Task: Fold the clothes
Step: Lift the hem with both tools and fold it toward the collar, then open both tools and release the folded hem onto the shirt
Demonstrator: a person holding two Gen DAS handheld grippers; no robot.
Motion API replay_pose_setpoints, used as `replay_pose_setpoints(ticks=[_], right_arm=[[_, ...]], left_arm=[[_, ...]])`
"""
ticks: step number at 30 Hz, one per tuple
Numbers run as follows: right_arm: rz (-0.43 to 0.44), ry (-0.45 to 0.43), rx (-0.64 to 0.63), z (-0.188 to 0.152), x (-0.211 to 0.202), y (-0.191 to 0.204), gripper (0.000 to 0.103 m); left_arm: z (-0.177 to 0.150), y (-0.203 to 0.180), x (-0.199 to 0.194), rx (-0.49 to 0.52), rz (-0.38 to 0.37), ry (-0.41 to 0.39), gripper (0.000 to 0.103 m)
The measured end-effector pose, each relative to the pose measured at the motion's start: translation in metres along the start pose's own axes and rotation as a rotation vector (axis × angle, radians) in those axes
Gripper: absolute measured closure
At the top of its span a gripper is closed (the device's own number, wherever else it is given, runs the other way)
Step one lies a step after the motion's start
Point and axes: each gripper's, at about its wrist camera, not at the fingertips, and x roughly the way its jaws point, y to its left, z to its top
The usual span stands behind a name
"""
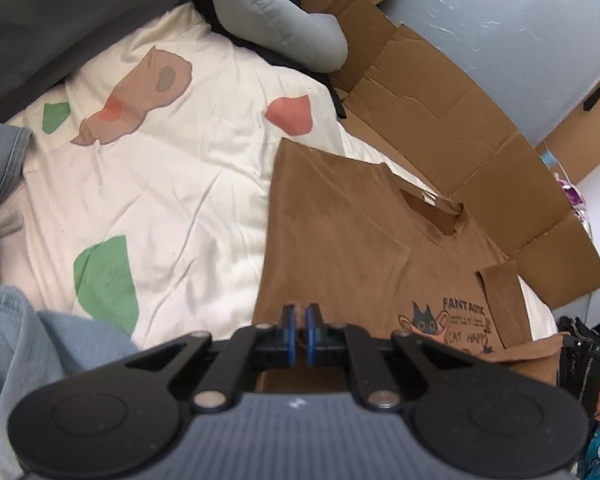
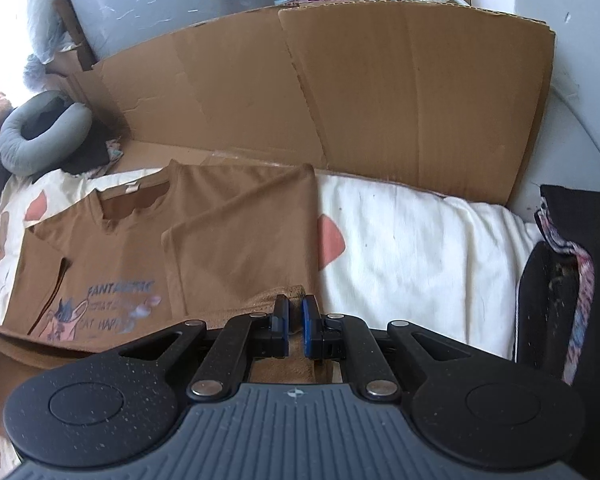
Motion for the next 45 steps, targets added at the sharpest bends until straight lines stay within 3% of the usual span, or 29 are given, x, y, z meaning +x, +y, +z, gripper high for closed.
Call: replay_pose_setpoints(ticks=[9,16,20,22,35,45], right_arm=[[-0.04,-0.003,0.005,0.013,0.03,0.002,0.098],[-0.05,-0.039,0.012,0.017,0.027,-0.001,0.091],[-0.047,-0.029,-0.006,0.012,0.024,-0.002,0.071],[-0.045,-0.014,-0.024,0.008,0.026,-0.001,0.067],[-0.04,0.078,-0.142,-0.007,0.06,0.004,0.067],[-0.028,0.07,-0.204,-0.002,0.077,0.011,0.067]], left_arm=[[0.008,0.001,0.018,-0.016,0.034,-0.027,0.095],[0.008,-0.003,0.018,0.025,0.047,-0.039,0.071],[0.001,-0.006,0.017,0.074,0.065,-0.031,0.057],[-0.002,-0.006,0.019,0.101,0.079,-0.023,0.056],[-0.016,0.002,0.039,0.218,0.142,0.043,0.056],[-0.004,0.001,0.063,0.245,0.103,0.032,0.059]])
